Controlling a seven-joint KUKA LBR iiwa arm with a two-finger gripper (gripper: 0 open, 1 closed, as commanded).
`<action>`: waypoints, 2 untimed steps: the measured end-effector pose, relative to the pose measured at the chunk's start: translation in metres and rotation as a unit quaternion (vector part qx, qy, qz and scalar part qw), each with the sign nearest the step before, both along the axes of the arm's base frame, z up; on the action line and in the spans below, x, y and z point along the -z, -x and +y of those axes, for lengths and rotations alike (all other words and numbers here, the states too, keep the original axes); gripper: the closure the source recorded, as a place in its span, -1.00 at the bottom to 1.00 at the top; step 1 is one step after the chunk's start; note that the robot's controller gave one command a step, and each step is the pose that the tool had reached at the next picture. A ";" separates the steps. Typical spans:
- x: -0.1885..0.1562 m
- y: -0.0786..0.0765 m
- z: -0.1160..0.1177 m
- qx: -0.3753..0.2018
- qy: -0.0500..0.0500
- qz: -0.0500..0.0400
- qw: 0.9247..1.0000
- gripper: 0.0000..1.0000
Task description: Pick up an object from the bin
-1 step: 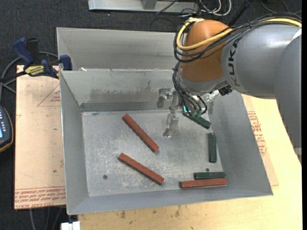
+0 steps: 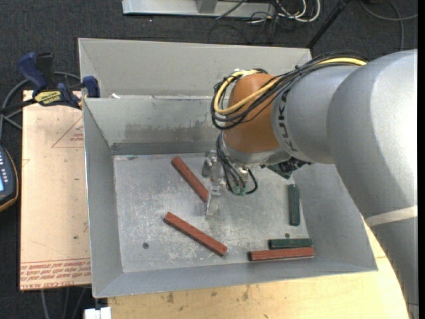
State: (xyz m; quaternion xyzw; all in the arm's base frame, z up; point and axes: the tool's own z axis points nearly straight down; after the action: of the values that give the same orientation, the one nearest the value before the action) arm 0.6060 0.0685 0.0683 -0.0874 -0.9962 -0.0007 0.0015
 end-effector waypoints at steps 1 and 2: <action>-0.002 -0.019 0.015 0.062 0.000 -0.003 0.998 -1.00; -0.002 -0.020 0.014 0.062 0.000 -0.003 0.998 1.00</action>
Offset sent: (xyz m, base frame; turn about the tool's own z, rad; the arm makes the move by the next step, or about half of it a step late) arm 0.0184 0.0136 0.0017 0.1279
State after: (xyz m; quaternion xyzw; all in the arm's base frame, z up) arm 0.6256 0.0830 0.0706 -0.1494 -0.9888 -0.0009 -0.0019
